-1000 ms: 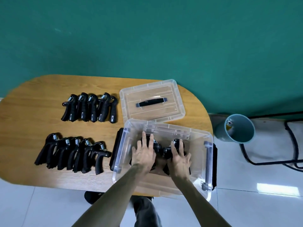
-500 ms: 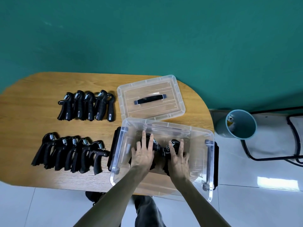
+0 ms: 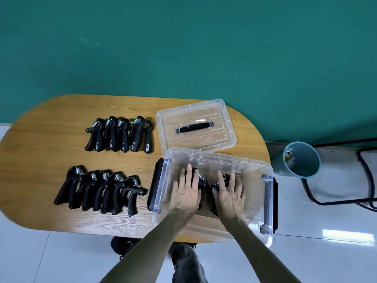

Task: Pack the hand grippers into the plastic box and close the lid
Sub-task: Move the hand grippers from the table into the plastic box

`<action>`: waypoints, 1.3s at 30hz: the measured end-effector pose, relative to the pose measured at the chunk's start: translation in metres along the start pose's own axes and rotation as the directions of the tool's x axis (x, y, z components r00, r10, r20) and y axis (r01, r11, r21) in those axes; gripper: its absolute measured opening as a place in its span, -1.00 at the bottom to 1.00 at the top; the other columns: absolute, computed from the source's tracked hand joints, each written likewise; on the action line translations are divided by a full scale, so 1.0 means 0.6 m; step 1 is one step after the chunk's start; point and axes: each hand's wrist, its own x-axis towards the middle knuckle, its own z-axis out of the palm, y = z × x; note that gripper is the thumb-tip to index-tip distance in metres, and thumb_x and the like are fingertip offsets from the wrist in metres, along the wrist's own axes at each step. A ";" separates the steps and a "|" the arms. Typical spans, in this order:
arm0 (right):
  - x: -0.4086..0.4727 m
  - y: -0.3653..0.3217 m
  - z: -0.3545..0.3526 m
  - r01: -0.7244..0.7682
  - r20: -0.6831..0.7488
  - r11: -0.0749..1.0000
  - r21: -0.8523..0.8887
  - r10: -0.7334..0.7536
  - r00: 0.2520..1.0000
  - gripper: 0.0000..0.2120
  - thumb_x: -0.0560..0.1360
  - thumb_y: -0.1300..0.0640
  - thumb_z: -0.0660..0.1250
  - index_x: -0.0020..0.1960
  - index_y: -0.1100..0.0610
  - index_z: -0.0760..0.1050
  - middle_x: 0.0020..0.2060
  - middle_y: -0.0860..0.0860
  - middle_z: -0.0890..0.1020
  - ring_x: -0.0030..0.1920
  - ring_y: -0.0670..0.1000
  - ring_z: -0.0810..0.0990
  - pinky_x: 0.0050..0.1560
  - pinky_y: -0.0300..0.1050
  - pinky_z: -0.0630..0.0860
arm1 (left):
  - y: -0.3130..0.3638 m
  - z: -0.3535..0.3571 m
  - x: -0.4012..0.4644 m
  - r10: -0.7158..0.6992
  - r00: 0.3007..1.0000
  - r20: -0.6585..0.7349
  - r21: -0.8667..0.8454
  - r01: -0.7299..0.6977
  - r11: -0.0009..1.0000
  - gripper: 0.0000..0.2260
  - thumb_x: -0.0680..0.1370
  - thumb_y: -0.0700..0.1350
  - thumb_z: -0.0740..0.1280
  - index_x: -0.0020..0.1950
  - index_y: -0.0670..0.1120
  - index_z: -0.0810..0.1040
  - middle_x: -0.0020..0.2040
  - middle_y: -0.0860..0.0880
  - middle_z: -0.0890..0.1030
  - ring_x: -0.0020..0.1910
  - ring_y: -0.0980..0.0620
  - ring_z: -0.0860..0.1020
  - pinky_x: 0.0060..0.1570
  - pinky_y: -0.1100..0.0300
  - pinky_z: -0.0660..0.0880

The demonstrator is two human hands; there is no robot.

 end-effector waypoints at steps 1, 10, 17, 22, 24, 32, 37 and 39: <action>-0.003 -0.007 -0.009 0.003 -0.044 1.000 -0.012 -0.003 0.999 -0.47 0.65 -0.07 0.13 0.59 0.00 0.16 0.56 0.27 0.16 0.41 0.36 0.33 0.35 0.34 0.33 | -0.002 -0.010 -0.006 0.014 1.000 -0.002 0.005 -0.014 1.000 -0.44 0.74 0.03 -0.07 0.66 -0.09 -0.22 0.66 -0.14 -0.28 0.64 -0.17 -0.11 0.55 -0.15 0.02; -0.034 -0.134 -0.146 0.126 -0.142 0.981 -0.151 -0.147 0.979 -0.47 0.60 -0.11 0.03 0.51 0.06 0.33 0.34 0.32 0.47 0.20 0.35 0.50 0.08 0.27 0.50 | -0.082 -0.140 -0.062 0.119 0.972 -0.203 0.099 -0.100 0.990 -0.44 0.71 0.07 -0.12 0.65 -0.12 -0.19 0.66 -0.19 -0.15 0.65 -0.18 -0.06 0.57 -0.08 -0.11; -0.063 -0.282 -0.195 0.200 -0.123 0.958 -0.208 -0.228 0.966 -0.46 0.61 -0.14 -0.02 0.55 -0.01 0.25 0.43 0.26 0.40 0.18 0.30 0.52 0.08 0.24 0.53 | -0.195 -0.231 -0.119 0.061 0.969 -0.240 0.016 -0.059 0.998 -0.44 0.74 0.08 -0.10 0.65 -0.07 -0.25 0.67 -0.12 -0.24 0.59 -0.14 0.16 0.54 -0.09 0.18; -0.083 -0.396 -0.187 0.238 -0.125 0.944 -0.227 -0.271 0.954 -0.45 0.64 -0.17 -0.16 0.61 -0.12 0.05 0.53 0.24 0.26 0.23 0.28 0.50 0.08 0.26 0.55 | -0.304 -0.255 -0.152 0.019 0.966 -0.258 0.002 -0.019 1.000 -0.44 0.74 0.09 -0.11 0.66 -0.06 -0.24 0.67 -0.11 -0.24 0.54 -0.12 0.25 0.48 -0.07 0.27; -0.089 -0.437 -0.175 0.276 -0.116 0.932 -0.236 -0.309 0.944 -0.47 0.65 -0.16 -0.22 0.62 -0.17 -0.12 0.58 0.22 0.15 0.30 0.25 0.46 0.21 0.27 0.51 | -0.346 -0.259 -0.166 0.014 0.967 -0.253 0.013 -0.012 1.000 -0.46 0.74 0.08 -0.11 0.67 -0.03 -0.22 0.68 -0.11 -0.18 0.51 -0.12 0.28 0.46 -0.08 0.28; -0.095 -0.585 -0.121 0.348 -0.068 0.898 -0.271 -0.378 0.923 -0.44 0.66 -0.17 -0.08 0.62 -0.11 -0.08 0.60 0.18 0.10 0.31 0.23 0.44 0.15 0.19 0.54 | -0.508 -0.250 -0.216 -0.067 0.974 -0.217 0.026 0.074 0.997 -0.49 0.75 0.08 -0.10 0.67 0.02 -0.16 0.67 -0.15 -0.02 0.45 -0.16 0.35 0.39 -0.11 0.35; -0.099 -0.651 -0.094 0.374 -0.008 0.883 -0.285 -0.392 0.920 -0.45 0.68 -0.17 -0.12 0.62 -0.10 -0.11 0.61 0.15 0.02 0.41 0.22 0.34 0.24 0.15 0.48 | -0.581 -0.216 -0.233 -0.141 0.971 -0.193 0.010 0.145 0.989 -0.47 0.74 0.11 -0.12 0.66 -0.02 -0.15 0.65 -0.14 0.07 0.41 -0.16 0.37 0.38 -0.10 0.36; -0.094 -0.662 -0.081 0.386 0.014 0.872 -0.300 -0.401 0.916 -0.45 0.67 -0.18 -0.14 0.62 -0.09 -0.11 0.61 0.15 0.02 0.40 0.21 0.35 0.25 0.14 0.48 | -0.601 -0.200 -0.236 -0.161 0.975 -0.155 -0.017 0.160 0.987 -0.47 0.74 0.11 -0.13 0.67 -0.02 -0.16 0.67 -0.13 0.01 0.47 -0.16 0.31 0.44 -0.09 0.31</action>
